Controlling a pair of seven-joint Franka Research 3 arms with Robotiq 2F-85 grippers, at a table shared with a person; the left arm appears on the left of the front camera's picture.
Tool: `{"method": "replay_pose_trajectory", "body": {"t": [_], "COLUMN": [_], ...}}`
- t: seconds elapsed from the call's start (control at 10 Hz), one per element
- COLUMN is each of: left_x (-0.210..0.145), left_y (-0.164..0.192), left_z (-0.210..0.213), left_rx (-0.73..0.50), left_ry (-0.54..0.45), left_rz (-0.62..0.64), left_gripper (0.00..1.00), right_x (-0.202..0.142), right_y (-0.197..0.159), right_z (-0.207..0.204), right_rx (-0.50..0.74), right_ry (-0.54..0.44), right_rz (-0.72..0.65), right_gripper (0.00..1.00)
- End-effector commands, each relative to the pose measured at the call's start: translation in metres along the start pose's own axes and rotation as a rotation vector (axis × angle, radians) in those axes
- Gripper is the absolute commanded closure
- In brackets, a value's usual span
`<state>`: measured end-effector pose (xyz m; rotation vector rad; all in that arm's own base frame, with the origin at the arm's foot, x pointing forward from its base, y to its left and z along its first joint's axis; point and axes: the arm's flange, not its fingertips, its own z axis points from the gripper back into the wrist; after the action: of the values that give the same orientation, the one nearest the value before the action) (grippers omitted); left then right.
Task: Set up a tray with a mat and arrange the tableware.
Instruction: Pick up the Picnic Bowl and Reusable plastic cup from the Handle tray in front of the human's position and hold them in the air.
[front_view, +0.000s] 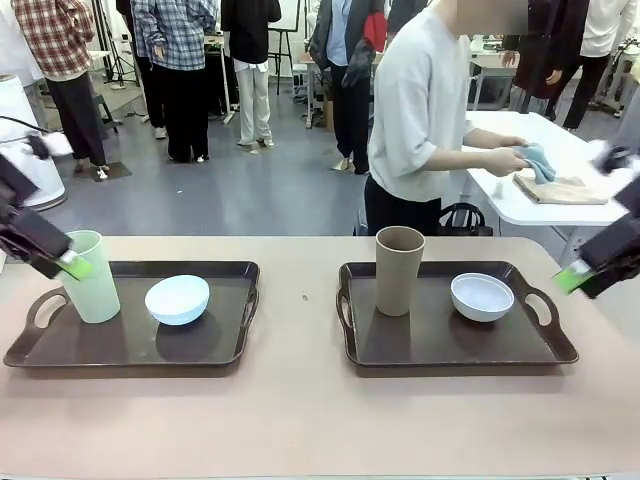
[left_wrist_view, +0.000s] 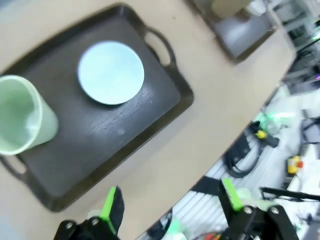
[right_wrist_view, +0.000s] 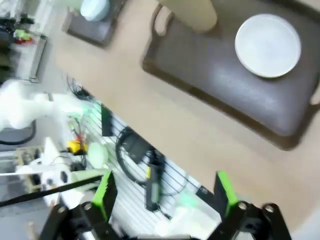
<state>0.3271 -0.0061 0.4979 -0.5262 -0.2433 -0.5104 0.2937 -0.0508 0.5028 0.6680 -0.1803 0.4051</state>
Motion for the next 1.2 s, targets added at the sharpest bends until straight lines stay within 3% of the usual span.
{"method": "replay_pose_trajectory", "body": {"t": [0.0,0.2,0.5,0.9,1.1], "left_x": [-0.01,-0.022,-0.048,-0.076,-0.075], "left_y": [0.035,0.096,0.168,0.181,0.173], "left_z": [0.019,0.042,0.052,0.071,0.069], "left_rx": [-0.131,-0.273,-0.441,-0.502,-0.486], "left_ry": [-0.041,-0.175,-0.27,-0.354,-0.303], "left_rz": [0.044,0.202,0.333,0.336,0.286], "left_gripper": [0.0,0.0,0.0,0.0,0.0], "right_x": [-0.003,-0.023,-0.049,-0.051,-0.042], "right_y": [-0.032,-0.074,-0.116,-0.127,-0.121], "right_z": [0.028,0.055,0.059,0.047,0.037], "right_rx": [0.21,0.387,0.531,0.551,0.533], "right_ry": [-0.065,-0.177,-0.167,-0.1,-0.034], "right_rz": [-0.049,-0.109,-0.18,-0.2,-0.171], "right_gripper": [0.0,0.0,0.0,0.0,0.0]}}
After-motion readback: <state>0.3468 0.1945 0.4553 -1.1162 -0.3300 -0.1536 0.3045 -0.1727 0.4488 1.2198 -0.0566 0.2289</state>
